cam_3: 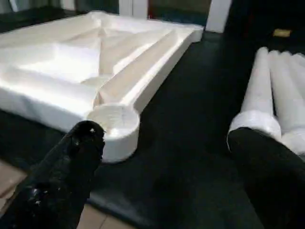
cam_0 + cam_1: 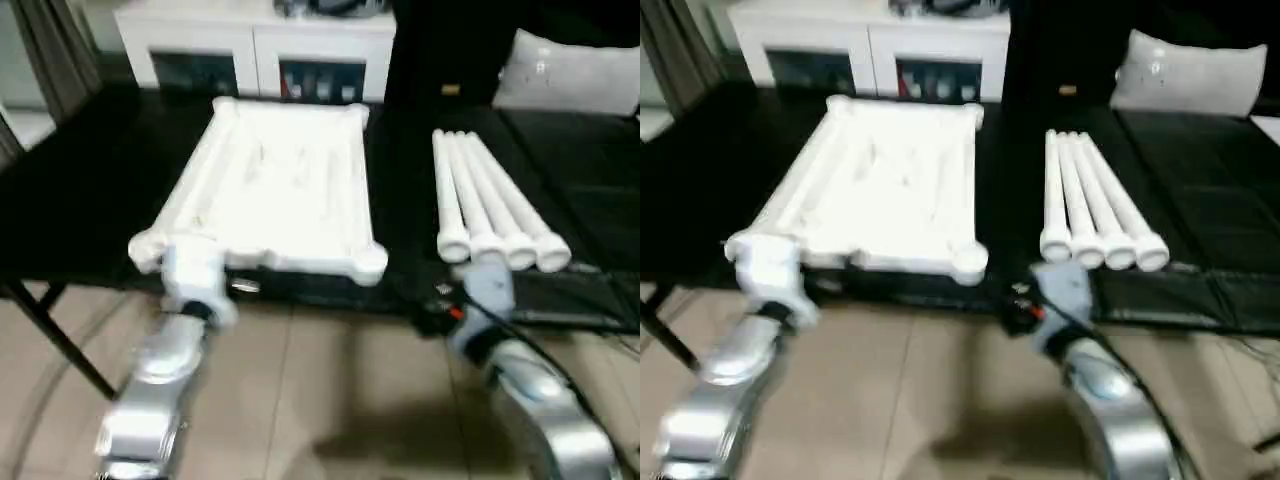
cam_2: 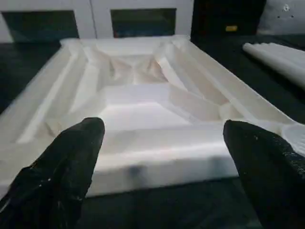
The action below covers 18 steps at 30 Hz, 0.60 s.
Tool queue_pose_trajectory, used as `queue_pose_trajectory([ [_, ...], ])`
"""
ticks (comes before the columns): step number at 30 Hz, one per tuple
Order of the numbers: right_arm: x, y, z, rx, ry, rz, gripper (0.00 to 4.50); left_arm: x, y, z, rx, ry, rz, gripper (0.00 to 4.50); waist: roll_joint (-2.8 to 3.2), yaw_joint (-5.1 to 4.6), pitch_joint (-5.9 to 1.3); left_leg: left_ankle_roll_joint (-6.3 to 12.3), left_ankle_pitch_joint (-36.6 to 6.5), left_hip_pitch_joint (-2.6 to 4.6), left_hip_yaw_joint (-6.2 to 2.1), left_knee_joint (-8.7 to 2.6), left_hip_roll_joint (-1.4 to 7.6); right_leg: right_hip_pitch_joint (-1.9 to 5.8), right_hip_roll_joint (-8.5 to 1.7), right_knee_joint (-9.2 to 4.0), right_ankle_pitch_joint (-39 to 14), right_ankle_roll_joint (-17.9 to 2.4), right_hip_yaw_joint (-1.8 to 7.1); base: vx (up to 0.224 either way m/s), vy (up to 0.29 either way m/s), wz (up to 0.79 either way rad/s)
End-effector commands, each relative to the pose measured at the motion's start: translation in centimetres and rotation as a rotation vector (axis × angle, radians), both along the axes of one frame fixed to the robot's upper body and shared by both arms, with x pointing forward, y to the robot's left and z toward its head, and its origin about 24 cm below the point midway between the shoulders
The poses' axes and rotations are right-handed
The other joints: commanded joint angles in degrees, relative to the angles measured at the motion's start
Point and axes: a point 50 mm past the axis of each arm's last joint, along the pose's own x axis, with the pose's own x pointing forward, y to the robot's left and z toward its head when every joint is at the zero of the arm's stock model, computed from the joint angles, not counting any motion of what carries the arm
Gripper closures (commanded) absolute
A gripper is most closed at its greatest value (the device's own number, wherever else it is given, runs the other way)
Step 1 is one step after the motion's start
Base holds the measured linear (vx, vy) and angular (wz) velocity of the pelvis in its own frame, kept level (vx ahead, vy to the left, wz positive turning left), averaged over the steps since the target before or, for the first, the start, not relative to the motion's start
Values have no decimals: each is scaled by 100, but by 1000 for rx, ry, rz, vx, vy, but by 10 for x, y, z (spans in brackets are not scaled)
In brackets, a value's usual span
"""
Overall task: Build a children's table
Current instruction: Move to table
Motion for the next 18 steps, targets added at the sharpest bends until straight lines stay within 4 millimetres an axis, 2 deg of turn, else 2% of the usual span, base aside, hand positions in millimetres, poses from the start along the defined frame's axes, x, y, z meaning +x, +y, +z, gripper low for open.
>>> queue_pose_trajectory([
  [1,1,6,3,10,-21,20,0,2,7,5,21,-18,18,2,26,8,-136,39,-372,-198,-47,-630,376,276,-346,-757,-2961,-1268,196,78,57,2],
  [2,1,6,3,8,-22,21,0,2,8,5,22,-19,16,2,71,-151,-174,105,-1007,72,-150,-795,568,120,-110,-534,-2203,-1265,1,100,91,4],
  [3,1,7,3,7,-23,22,0,2,8,5,23,-20,15,2,143,-233,-245,198,-1189,243,-257,-853,631,72,-87,-412,-1720,-1345,-76,100,91,4],
  [4,0,7,3,5,-26,25,0,2,8,6,24,-22,13,2,223,-342,-273,489,-1369,477,-425,-928,712,-50,-69,-243,-871,-1350,-196,102,83,7],
  [5,0,7,4,1,-30,28,0,2,8,6,25,-23,11,2,186,-405,-280,1005,-976,573,-519,-926,729,-119,-110,-149,-333,-1165,-238,100,62,6],
  [6,0,7,4,-1,-31,29,0,2,8,6,25,-23,11,2,161,-416,-250,1240,-885,577,-504,-920,717,-141,-142,-161,-269,-1087,-231,100,62,6],
  [7,0,7,4,-1,-31,30,0,2,8,6,25,-23,11,2,58,-438,-246,1531,-547,438,-363,-828,561,3,-282,-307,-43,-1129,-136,107,42,7],
  [8,0,7,4,-1,-32,30,0,2,7,6,26,-23,10,2,-85,-337,-319,1550,5,42,-43,-542,202,468,-472,-519,263,-1385,127,58,25,6],
  [9,0,6,4,-2,-33,30,0,1,7,6,26,-23,9,2,-104,-250,-276,1446,101,-169,38,-451,132,642,-599,-654,-131,-1496,258,58,25,6],
  [10,0,6,4,-3,-34,31,0,1,7,6,26,-24,6,2,-140,-161,-367,1203,451,-371,60,-262,143,903,-730,-764,-687,-1736,392,57,15,3],
  [11,1,6,4,-5,-36,32,0,1,6,6,27,-24,2,2,-81,-109,-361,1078,582,-400,42,-250,189,926,-765,-777,-799,-1835,401,100,13,2],
  [12,1,6,4,-7,-39,33,0,1,6,6,28,-24,-3,2,-5,-122,-358,941,942,-359,13,-397,261,842,-525,-672,-594,-1879,221,100,13,2],
  [13,1,6,5,-7,-40,34,0,0,6,6,30,-23,-6,2,101,-236,-414,1106,1590,122,-123,-597,345,493,-112,-389,-66,-1681,-122,147,0,9],
  [14,1,6,5,-9,-42,36,0,0,6,6,31,-23,-6,2,140,-479,-363,1881,1755,751,-609,-702,715,-218,5,38,-307,-1165,-300,143,5,10],
  [15,1,6,5,-9,-42,36,0,0,6,6,31,-23,-6,2,178,-435,-368,2174,1556,917,-730,-702,855,-377,-44,168,-600,-801,-302,143,5,10],
  [16,1,6,5,-10,-44,38,0,0,6,6,32,-23,-7,2,86,-415,-366,2586,1725,974,-833,-697,1039,-610,-205,362,-621,-235,-187,80,-2,7],
  [17,1,6,5,-10,-45,39,0,0,6,6,32,-23,-7,2,13,-381,-346,2528,1714,839,-634,-672,840,-619,-296,241,-245,-124,-94,65,-28,10],
  [18,1,6,5,-10,-45,40,0,0,6,6,33,-23,-8,2,-53,-353,-336,2246,1473,743,-444,-599,616,-517,-356,6,63,-264,-18,65,-28,10],
])
